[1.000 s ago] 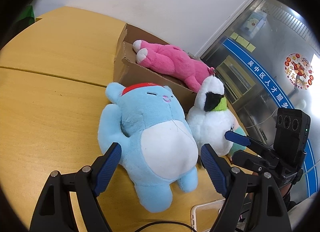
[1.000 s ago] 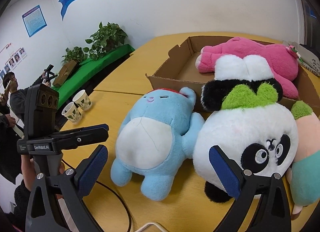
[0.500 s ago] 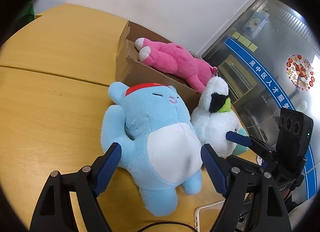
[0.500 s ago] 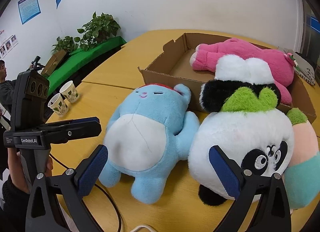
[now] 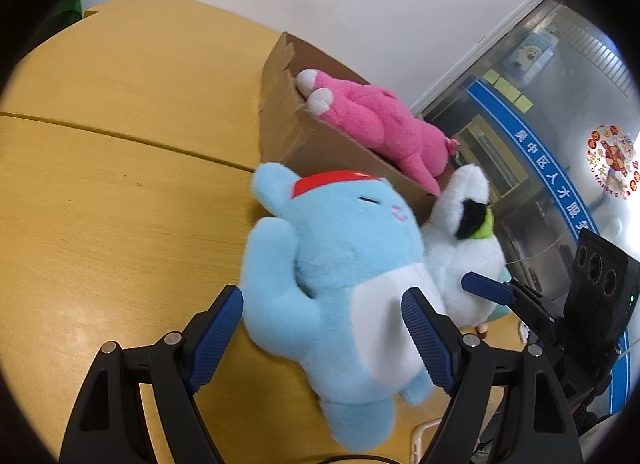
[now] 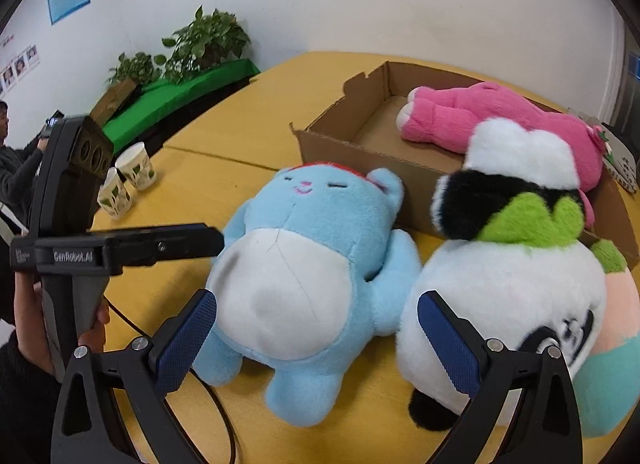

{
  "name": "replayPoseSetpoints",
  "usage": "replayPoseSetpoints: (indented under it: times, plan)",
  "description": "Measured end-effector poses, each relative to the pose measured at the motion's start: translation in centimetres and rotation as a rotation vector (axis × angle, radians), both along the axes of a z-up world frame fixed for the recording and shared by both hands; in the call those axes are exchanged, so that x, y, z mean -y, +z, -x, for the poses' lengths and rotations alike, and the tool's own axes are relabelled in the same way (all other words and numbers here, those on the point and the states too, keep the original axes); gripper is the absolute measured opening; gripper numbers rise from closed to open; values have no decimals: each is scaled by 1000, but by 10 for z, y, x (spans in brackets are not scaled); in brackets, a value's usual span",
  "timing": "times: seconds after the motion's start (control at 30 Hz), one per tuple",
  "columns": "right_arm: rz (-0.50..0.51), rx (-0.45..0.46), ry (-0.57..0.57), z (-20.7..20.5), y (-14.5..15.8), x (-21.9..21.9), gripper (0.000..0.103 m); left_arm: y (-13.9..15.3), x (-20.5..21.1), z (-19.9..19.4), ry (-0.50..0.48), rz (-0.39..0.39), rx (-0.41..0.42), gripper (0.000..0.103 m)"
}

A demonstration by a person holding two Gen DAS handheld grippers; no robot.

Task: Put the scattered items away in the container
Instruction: 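Close both grippers on the body of the light-blue headband plush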

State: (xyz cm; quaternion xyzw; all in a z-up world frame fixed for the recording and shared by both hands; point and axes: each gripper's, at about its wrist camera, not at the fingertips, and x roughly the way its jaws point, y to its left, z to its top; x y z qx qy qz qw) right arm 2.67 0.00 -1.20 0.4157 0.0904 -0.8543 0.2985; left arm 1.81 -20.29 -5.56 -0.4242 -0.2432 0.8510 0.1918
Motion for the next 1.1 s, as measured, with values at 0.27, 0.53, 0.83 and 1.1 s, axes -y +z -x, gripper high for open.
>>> replayPoseSetpoints:
  times: [0.27,0.53,0.83,1.1]
  plan:
    - [-34,43,46,9,-28,21,97,-24,16,20,1,-74,34,80]
    - [0,76,160,-3,-32,30,93,-14,26,-1,4,-65,12,64]
    - [148,98,228,-16,-23,30,92,-15,56,-31,39,-10,32,62]
    - [138,115,46,7,-25,-2,87,-30,63,-12,29,-14,62,65]
